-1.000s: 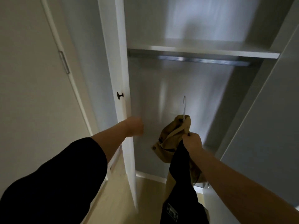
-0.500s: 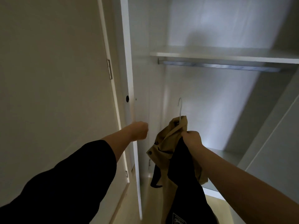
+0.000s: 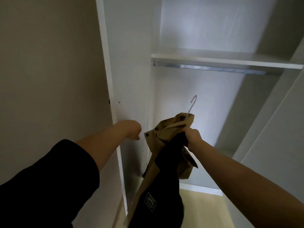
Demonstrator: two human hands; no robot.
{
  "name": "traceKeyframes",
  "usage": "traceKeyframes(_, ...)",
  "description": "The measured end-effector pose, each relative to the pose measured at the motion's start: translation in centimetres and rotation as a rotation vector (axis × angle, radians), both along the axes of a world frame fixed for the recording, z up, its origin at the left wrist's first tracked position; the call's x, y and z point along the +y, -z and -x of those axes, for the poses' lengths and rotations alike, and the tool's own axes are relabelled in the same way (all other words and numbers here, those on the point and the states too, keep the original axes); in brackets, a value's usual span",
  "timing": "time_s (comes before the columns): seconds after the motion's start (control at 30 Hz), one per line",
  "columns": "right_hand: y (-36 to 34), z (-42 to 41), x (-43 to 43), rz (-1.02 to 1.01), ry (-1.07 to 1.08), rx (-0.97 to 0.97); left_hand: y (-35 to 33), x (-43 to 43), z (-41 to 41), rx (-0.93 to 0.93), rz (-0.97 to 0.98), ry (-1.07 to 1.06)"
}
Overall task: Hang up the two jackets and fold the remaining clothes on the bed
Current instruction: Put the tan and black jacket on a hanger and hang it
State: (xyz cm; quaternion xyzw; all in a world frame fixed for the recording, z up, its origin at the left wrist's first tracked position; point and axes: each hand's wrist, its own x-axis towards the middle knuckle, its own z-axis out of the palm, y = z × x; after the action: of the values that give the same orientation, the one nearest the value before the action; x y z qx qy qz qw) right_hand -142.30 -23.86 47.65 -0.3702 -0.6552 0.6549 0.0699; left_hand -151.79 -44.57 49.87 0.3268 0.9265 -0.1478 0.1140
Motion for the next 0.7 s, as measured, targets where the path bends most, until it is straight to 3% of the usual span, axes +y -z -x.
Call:
traceKeyframes(0.1, -0.8, 0.3, 1.1, 0.192, 0.034, 0.079, -0.9, 2.0, 0.6, -0.154, -0.228, -0.024)
traceKeyframes(0.2, -1.0, 1.1, 2.9, 0.269, 0.024, 0.148, -1.8, 5.8, 0.6, -0.539, -0.475, -0.068)
traceKeyframes(0.27, -0.7, 1.9, 4.5, 0.266, 0.018, 0.164, -2.0, 8.9, 0.3, -0.682, -0.526, -0.067)
traceKeyframes(0.43, 0.3, 5.4, 9.5, 0.213, -0.014, 0.171, 0.4, 16.0, 2.0, -0.463, -0.394, 0.092)
traceKeyframes(0.7, 0.0, 13.9, 18.2, 0.001, -0.15, 0.128, 2.0, 25.1, 9.2, -0.392, -0.643, -0.069)
